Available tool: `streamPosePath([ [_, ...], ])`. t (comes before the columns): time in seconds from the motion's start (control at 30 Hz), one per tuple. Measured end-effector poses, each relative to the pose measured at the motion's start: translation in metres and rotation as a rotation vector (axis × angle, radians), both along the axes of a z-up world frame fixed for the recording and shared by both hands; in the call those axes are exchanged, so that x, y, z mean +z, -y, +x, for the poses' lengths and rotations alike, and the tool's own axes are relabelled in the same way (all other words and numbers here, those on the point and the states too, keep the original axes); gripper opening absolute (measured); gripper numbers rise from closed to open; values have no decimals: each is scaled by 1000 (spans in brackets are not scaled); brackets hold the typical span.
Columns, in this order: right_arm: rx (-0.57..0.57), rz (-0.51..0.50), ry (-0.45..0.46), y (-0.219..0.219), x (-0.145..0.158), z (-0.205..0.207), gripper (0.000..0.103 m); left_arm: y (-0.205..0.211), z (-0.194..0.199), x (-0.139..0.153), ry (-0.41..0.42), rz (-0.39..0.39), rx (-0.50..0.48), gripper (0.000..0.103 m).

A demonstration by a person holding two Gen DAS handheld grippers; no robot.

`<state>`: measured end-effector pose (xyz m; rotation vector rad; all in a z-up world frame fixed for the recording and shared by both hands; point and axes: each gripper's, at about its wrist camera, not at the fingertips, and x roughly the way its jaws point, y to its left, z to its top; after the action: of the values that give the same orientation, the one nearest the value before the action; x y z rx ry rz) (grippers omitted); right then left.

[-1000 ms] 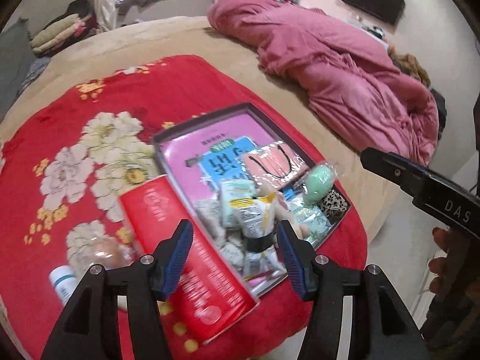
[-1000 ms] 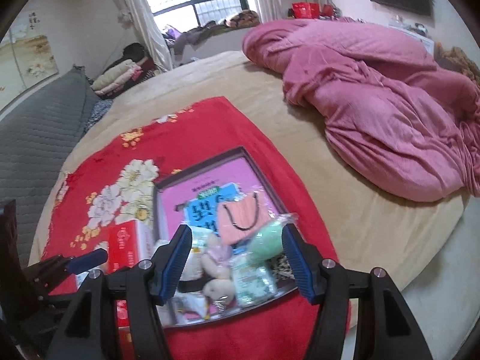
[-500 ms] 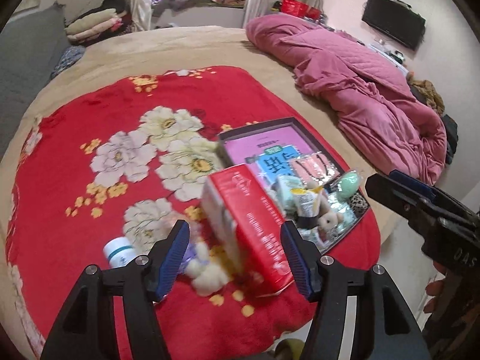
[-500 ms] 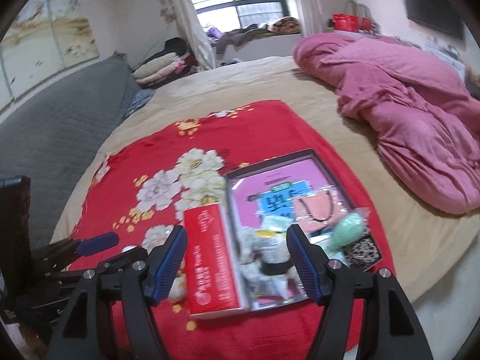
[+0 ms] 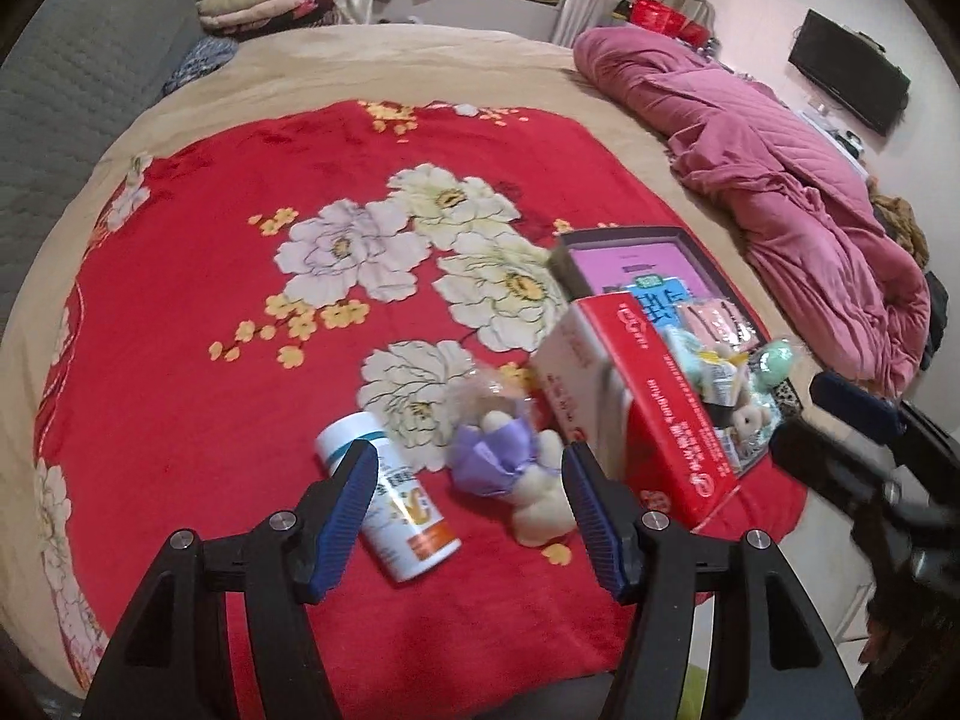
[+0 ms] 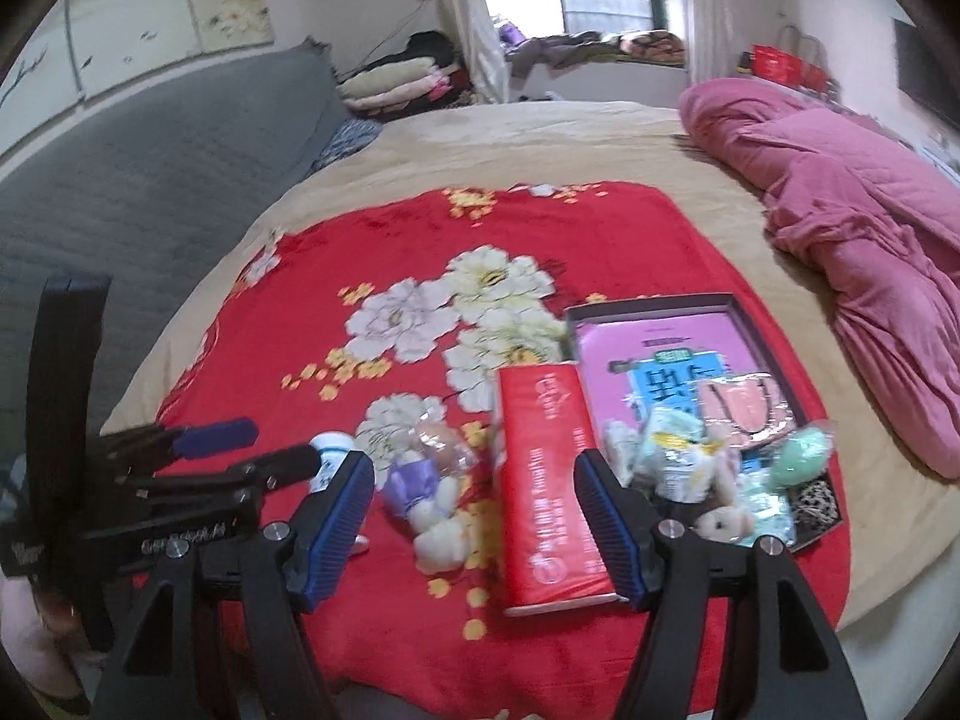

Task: Organize soft objects
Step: 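Open the left gripper to release the packet and withdraw both grippers, then grasp the pink bagged ball with the left gripper while the right gripper grasps the bunny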

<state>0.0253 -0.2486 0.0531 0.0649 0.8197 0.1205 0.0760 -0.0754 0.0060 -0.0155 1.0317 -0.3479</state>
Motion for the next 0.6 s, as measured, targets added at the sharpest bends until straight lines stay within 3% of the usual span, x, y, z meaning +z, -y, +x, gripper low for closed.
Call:
streamPosePath([
  [0.3, 91, -57, -72, -41, -38, 8, 69, -2, 33, -25, -62, 4, -11, 66],
  [0.6, 113, -75, -116, -54, -72, 18, 69, 19, 74, -61, -171, -12, -73, 66],
])
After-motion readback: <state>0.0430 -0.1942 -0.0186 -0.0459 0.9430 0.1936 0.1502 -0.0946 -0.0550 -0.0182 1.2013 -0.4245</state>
